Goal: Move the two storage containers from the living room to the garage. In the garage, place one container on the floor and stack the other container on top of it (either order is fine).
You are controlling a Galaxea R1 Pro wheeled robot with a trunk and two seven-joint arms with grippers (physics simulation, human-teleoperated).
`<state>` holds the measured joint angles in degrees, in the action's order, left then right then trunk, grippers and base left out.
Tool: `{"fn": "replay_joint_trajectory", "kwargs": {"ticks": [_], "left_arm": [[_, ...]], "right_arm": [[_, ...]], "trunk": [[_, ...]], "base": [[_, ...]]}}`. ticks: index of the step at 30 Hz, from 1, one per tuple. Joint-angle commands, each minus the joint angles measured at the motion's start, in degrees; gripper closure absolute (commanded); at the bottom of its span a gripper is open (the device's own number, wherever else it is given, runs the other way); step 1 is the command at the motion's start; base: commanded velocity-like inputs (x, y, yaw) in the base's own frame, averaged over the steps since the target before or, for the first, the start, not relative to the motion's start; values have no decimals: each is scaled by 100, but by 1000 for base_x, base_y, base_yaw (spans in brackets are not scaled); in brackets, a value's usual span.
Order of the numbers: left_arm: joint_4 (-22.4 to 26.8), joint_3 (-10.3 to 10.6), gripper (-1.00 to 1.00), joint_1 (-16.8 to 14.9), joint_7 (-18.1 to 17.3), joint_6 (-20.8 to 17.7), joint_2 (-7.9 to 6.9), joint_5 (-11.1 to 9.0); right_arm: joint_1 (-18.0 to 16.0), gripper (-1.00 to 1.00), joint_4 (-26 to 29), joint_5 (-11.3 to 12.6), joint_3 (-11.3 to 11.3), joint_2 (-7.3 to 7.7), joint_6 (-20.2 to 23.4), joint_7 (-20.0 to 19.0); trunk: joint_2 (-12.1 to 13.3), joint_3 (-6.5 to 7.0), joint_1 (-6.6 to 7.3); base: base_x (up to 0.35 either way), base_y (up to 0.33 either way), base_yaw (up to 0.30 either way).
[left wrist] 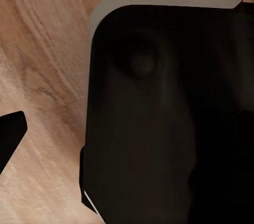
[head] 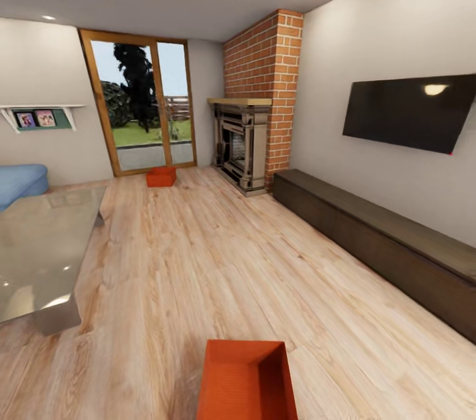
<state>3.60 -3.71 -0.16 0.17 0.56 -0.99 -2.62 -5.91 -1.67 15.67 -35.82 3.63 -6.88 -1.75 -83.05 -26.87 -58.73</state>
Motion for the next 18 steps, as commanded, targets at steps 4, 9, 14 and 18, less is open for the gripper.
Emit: {"fn": "replay_joint_trajectory", "kwargs": {"ticks": [4, 9, 14, 18], "left_arm": [[0, -33, -100, -1, 0, 6, 1, -28], [0, -33, -100, -1, 1, 6, -4, -28], [0, -33, -100, -1, 1, 6, -6, -28], [0, -33, -100, -1, 0, 6, -7, -28]], "right_arm": [[-7, -100, -16, 59, -44, -3, -33, -18], [-7, -100, -14, 59, -40, -3, -27, -18], [-7, -100, -17, 59, -39, -3, -25, -18], [-7, -100, -16, 59, -39, -3, -24, -18]], "trunk": [[-3, -6, 0], [-3, -6, 0], [-3, -6, 0], [-3, -6, 0]], "base": [[0, 0, -247], [0, 0, -89], [0, 0, -13], [0, 0, -3]]}}
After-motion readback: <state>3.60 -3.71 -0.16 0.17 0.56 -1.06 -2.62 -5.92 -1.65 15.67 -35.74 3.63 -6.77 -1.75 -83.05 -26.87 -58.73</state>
